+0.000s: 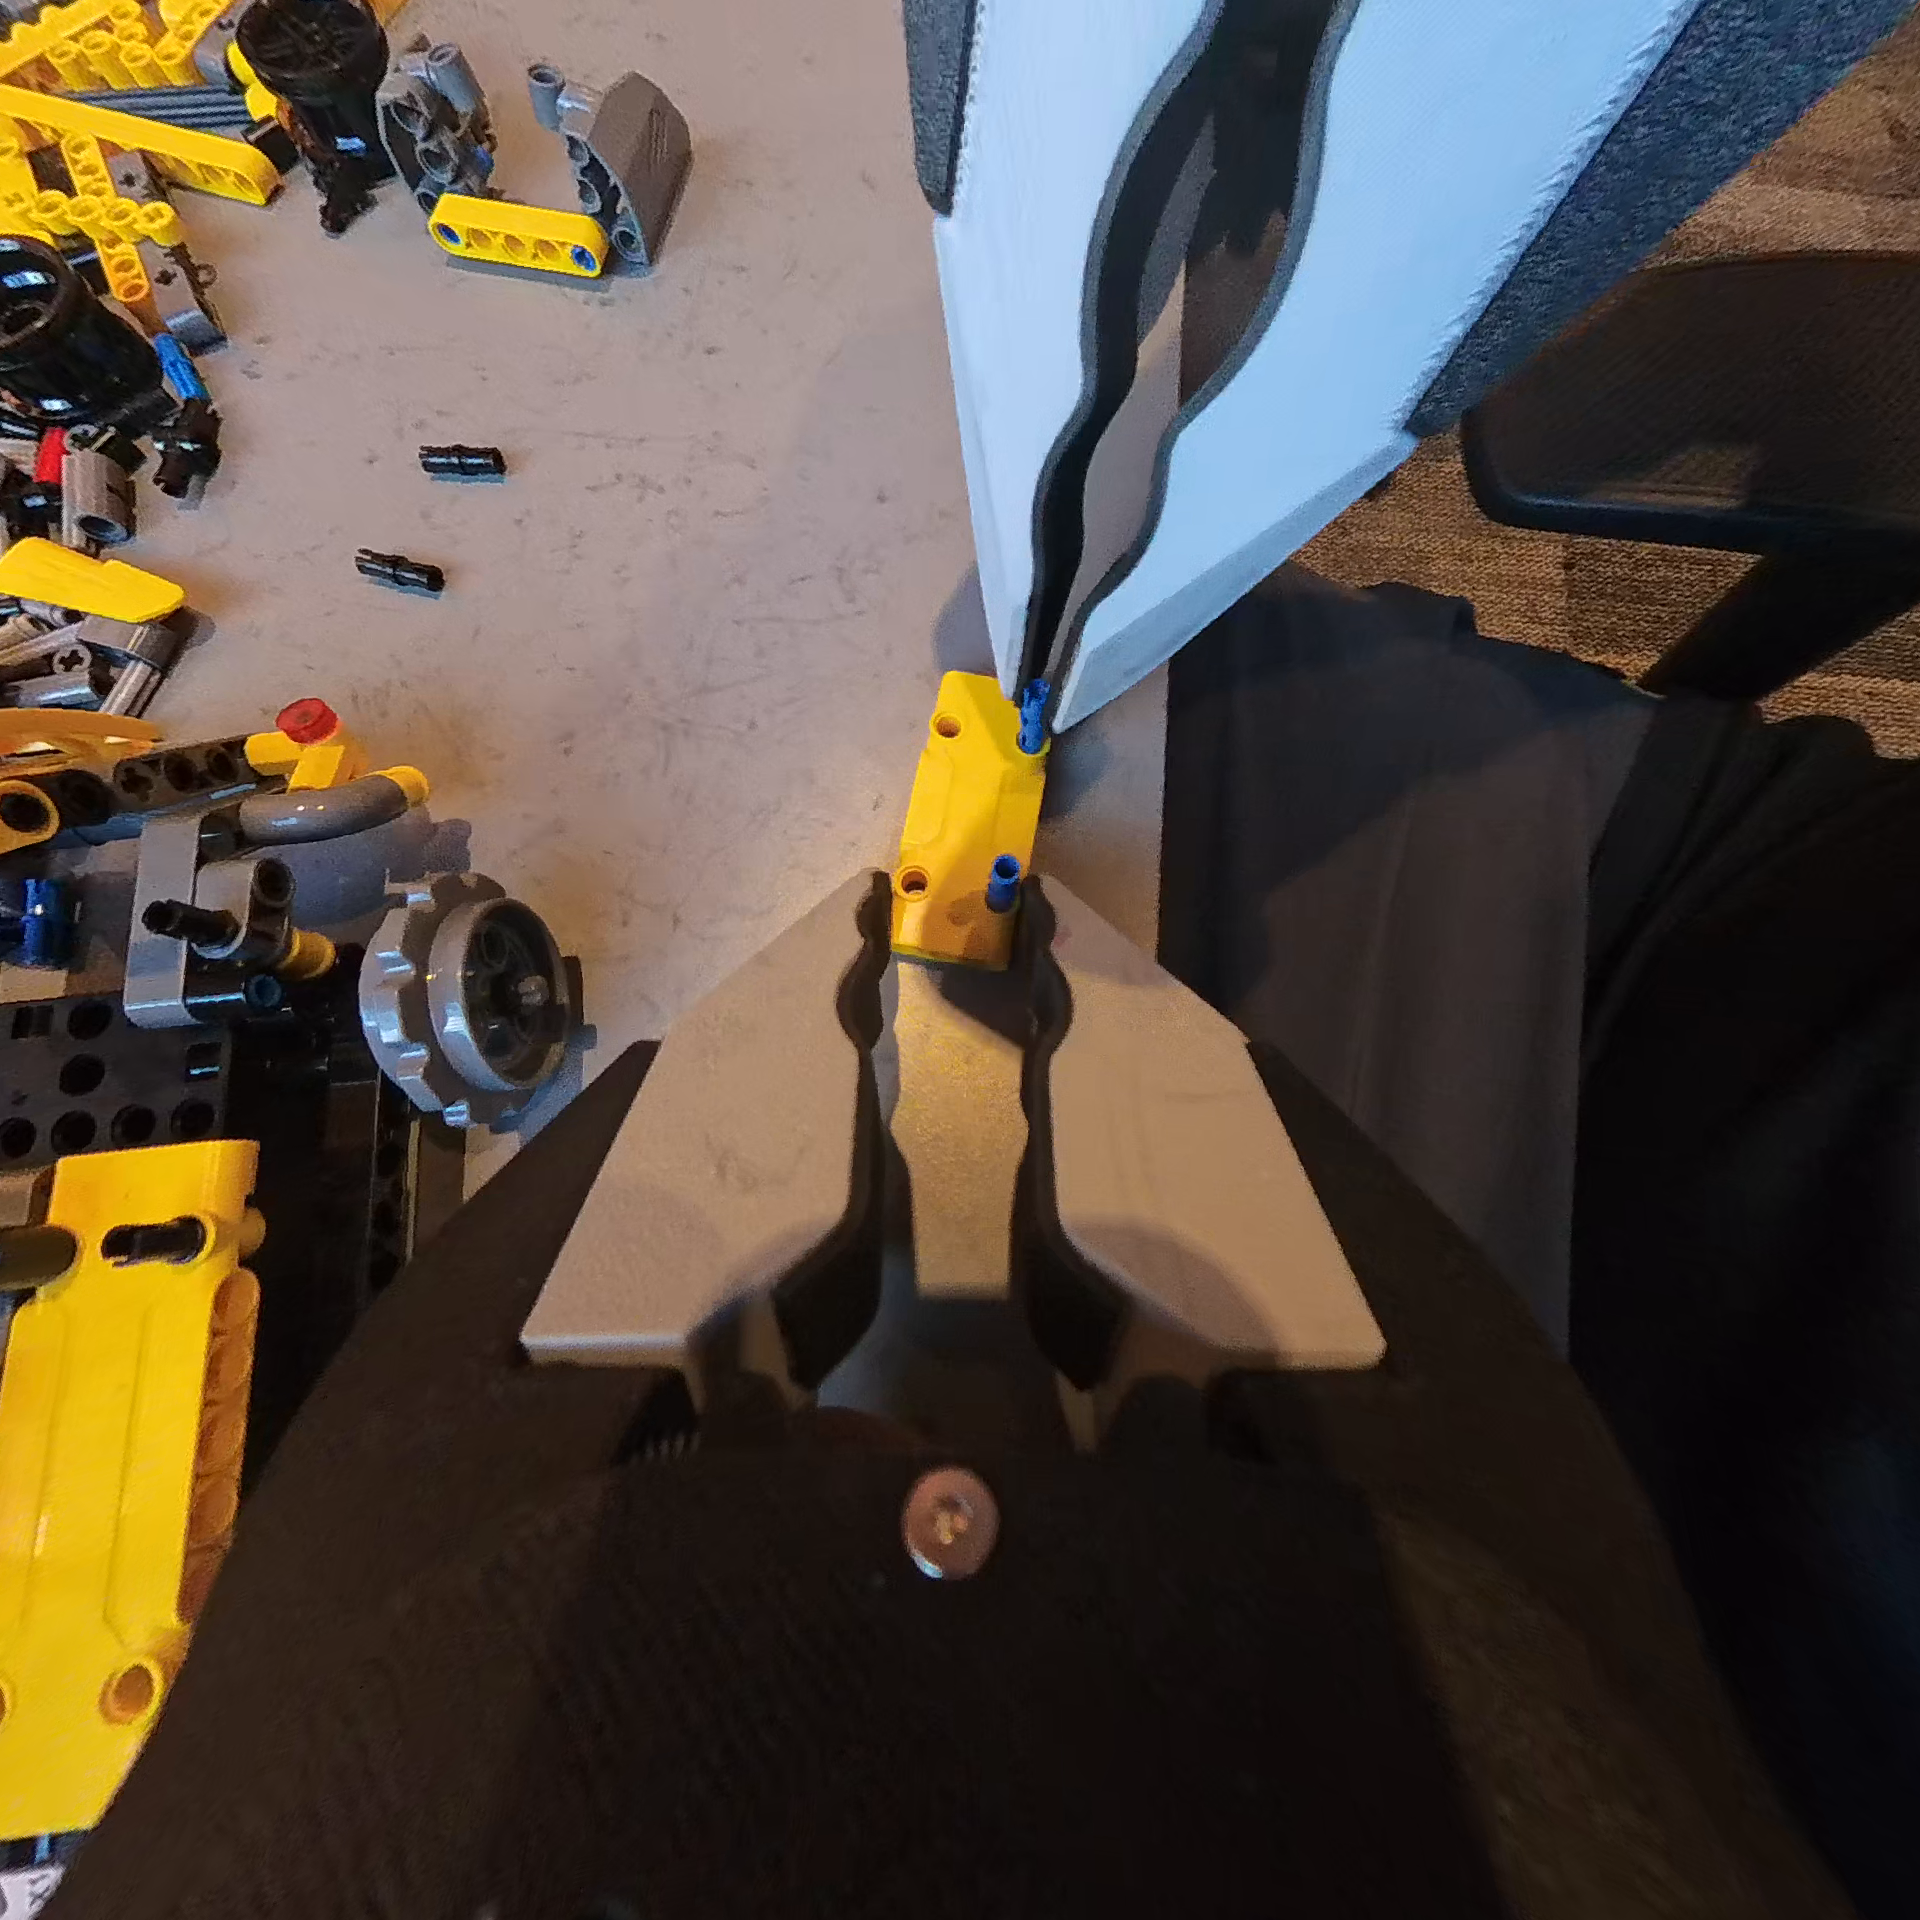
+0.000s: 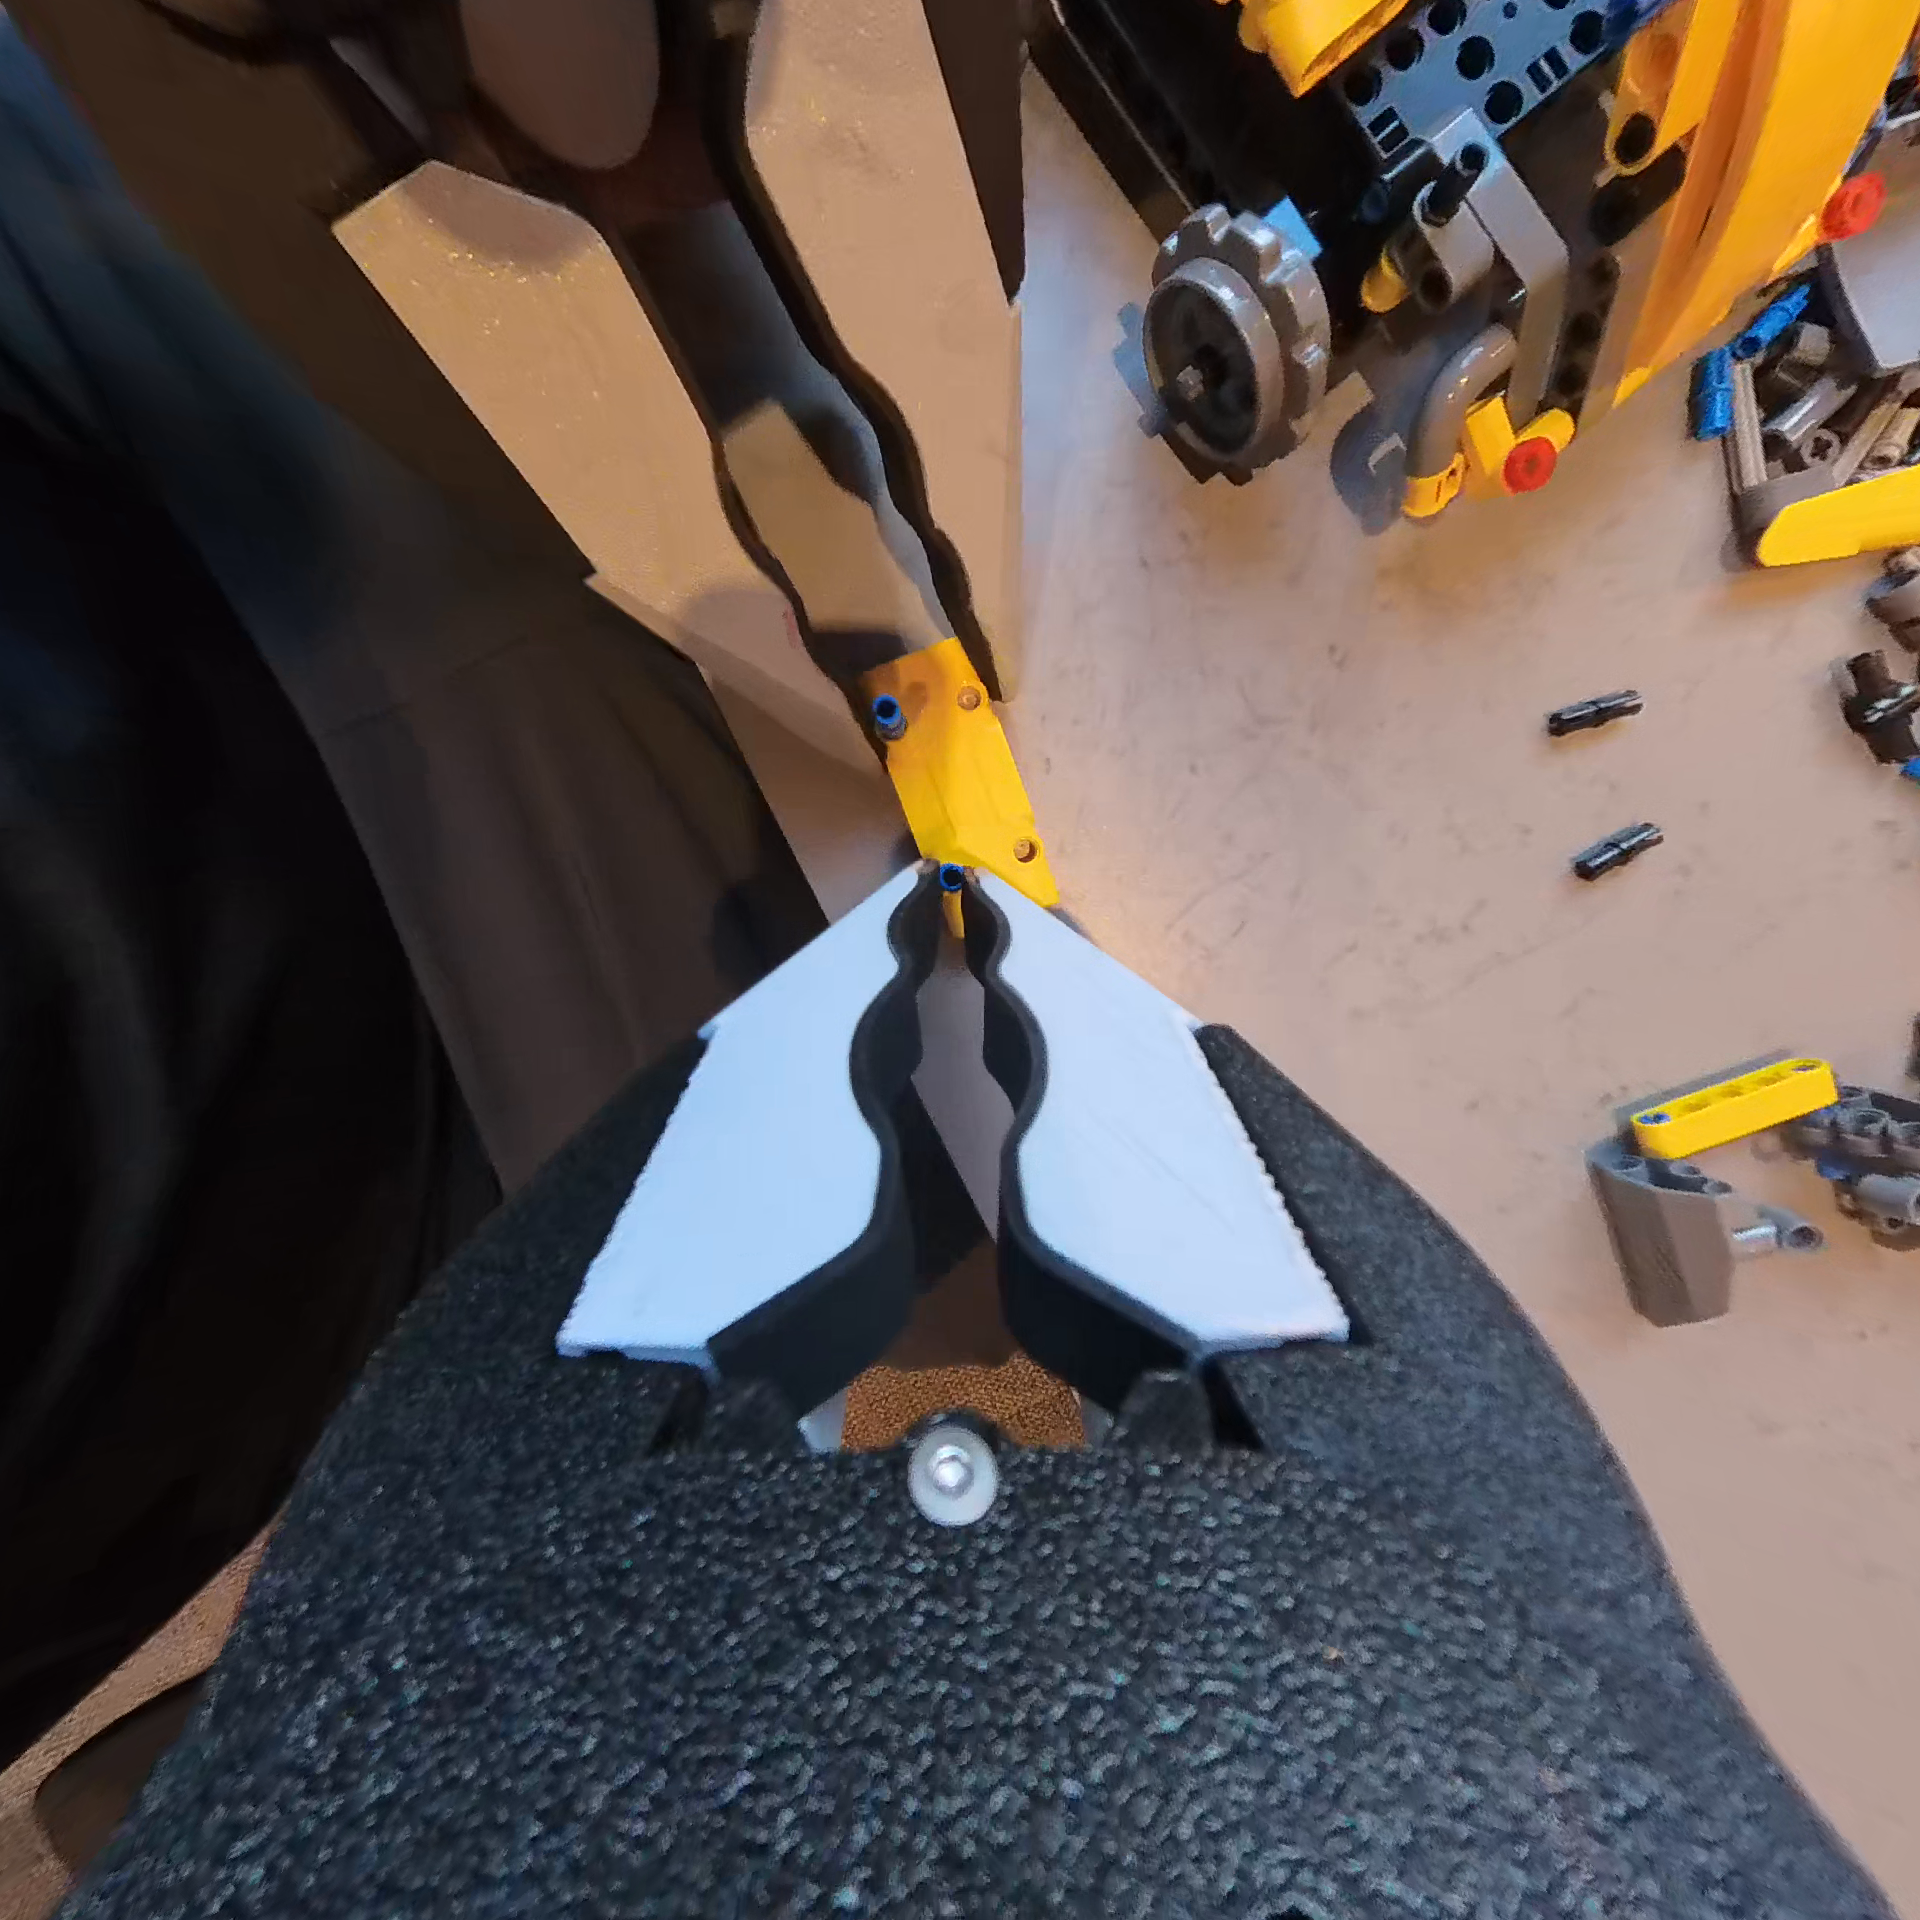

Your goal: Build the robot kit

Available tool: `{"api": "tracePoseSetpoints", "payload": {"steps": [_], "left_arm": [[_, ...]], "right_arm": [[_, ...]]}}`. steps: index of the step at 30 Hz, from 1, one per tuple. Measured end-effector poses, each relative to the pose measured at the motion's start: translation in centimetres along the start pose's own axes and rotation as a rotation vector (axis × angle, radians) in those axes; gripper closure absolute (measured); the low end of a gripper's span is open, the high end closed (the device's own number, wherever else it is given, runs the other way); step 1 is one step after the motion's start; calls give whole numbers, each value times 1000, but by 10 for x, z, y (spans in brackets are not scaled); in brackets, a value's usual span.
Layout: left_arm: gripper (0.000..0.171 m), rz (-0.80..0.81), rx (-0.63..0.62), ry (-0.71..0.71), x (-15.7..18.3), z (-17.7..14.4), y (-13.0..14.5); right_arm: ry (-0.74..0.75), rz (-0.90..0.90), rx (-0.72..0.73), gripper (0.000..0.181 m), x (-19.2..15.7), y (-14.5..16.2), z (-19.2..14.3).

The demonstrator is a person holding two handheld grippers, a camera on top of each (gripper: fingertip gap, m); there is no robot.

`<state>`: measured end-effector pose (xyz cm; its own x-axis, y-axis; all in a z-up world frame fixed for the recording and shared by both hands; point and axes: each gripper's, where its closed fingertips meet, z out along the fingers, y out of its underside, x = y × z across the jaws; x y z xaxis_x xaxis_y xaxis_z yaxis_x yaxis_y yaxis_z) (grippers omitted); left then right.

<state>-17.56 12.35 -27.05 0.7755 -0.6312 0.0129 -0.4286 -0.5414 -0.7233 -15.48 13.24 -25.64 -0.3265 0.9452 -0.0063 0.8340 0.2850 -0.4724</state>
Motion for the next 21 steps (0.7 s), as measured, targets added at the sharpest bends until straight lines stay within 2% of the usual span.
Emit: {"api": "tracePoseSetpoints", "payload": {"steps": [5,8,12,15,19,21], "left_arm": [[148,-4,0,-3,-1,0,0],[148,-8,0,-5,-2,-1,0],[148,-9,0,-4,-2,-1,1],[148,-13,2,9,-2,-1,0],[147,-12,0,-8,-4,-1,0],[142,-5,2,-44,-7,-2,0]], "right_arm": [[6,-1,18,177,1,-1,1],[-27,41,89,175,0,-4,-1],[-76,97,257,144,1,-14,-18],[-75,94,263,125,7,-7,-12],[-77,73,207,128,8,1,12],[-79,76,225,137,8,-2,15]]}}
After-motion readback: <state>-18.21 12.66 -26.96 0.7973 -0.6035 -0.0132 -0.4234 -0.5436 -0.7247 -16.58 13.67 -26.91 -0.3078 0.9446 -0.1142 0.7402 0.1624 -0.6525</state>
